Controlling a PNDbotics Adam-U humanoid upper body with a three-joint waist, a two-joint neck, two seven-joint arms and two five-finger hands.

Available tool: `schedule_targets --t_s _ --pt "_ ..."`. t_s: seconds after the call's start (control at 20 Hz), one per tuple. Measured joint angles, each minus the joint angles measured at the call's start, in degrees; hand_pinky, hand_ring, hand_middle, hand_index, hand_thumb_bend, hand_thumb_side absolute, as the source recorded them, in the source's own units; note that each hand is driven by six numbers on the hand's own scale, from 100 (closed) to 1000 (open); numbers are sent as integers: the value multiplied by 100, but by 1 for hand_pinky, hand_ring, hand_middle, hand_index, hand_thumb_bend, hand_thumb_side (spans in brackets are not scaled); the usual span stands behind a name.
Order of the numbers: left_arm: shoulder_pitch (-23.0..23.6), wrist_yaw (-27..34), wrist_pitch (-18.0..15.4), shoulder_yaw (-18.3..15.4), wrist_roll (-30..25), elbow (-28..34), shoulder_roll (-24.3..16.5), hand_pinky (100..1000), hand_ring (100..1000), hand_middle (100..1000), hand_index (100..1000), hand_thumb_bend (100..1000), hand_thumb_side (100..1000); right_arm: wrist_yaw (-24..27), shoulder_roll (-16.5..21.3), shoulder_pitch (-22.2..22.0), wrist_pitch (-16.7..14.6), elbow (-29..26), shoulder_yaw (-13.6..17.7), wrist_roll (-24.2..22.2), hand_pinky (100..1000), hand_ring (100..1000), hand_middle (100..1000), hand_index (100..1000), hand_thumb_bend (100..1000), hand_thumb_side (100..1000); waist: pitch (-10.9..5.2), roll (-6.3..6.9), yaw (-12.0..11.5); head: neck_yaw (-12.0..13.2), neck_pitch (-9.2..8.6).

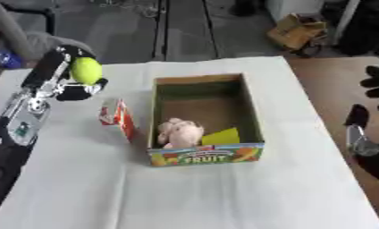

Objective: Pick up objects on the table and place them in the box.

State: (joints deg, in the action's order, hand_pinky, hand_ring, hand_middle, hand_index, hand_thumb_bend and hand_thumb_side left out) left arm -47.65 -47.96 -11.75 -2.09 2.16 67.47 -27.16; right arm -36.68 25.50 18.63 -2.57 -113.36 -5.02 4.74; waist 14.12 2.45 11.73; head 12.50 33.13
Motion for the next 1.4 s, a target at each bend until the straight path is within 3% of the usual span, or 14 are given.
schedule_targets --t_s 0.2,0.35,0.45,0.5,0.55,0.6,0.7,0.75,0.8,0.9,1.05,1.2,1.25,1.4 --pt "-189 343 -292 521 -323 433 73 366 459 501 651 321 230 4 0 50 -29 0 -34 -28 612 718 735 926 100 266 0 39 113 63 0" --pt "-232 606 -545 945 -585 501 219 379 460 500 657 297 269 24 0 65 -54 0 -40 -50 612 718 735 926 100 265 0 61 184 95 -1" --pt "-227 762 -712 1227 -756 426 332 415 474 504 684 334 330 35 0 94 -62 0 -53 -56 612 718 735 926 100 264 0 72 213 107 -3" --pt "-213 803 -797 1366 -842 353 379 480 514 540 737 436 449 41 0 102 -67 0 -61 -58 612 718 735 926 100 265 0 74 216 111 -3" --pt "-190 812 -881 1496 -927 268 419 480 514 540 737 436 449 43 0 103 -72 0 -68 -60 612 718 735 926 100 265 0 78 223 113 -4" --pt "-160 805 -965 1621 -1011 175 456 524 564 605 786 512 531 44 0 103 -76 0 -68 -59 612 718 735 926 100 268 0 79 228 114 -5" --pt "-119 724 -1138 1820 -1186 -4 519 524 564 605 786 512 531 45 0 103 -78 0 -68 -59 612 718 735 926 100 268 0 80 228 113 -6" --pt "-103 656 -1225 1873 -1274 -86 543 831 854 845 893 718 988 45 0 103 -78 0 -68 -59 611 718 735 927 100 270 0 80 223 110 -6" --pt "-77 584 -1311 1905 -1359 -162 549 831 854 845 893 718 988 45 0 102 -78 0 -68 -59 611 718 735 927 100 270 0 81 213 104 -6" --pt "-51 430 -1451 1891 -1500 -271 547 904 922 911 928 643 1000 45 0 95 -77 0 -67 -57 611 718 735 927 100 275 0 78 169 80 -6" --pt "-37 86 -1518 1413 -1462 -156 541 955 957 941 951 610 1000 45 0 82 -70 0 -65 -51 611 717 735 927 100 277 -1 63 136 43 -7" --pt "54 -7 -1360 888 -833 161 471 921 936 923 937 604 1000 45 0 47 -61 0 -60 -42 611 717 735 927 100 279 -14 60 62 9 -7" --pt "110 68 -1264 755 -542 280 443 850 897 894 918 577 1000 45 0 46 -59 0 -52 -40 611 717 735 927 100 281 -26 53 42 -3 -7" --pt "348 742 -909 384 350 758 442 785 861 863 891 572 970 45 -1 17 -42 0 -29 -24 611 717 735 927 100 278 -38 3 -42 -63 -7"
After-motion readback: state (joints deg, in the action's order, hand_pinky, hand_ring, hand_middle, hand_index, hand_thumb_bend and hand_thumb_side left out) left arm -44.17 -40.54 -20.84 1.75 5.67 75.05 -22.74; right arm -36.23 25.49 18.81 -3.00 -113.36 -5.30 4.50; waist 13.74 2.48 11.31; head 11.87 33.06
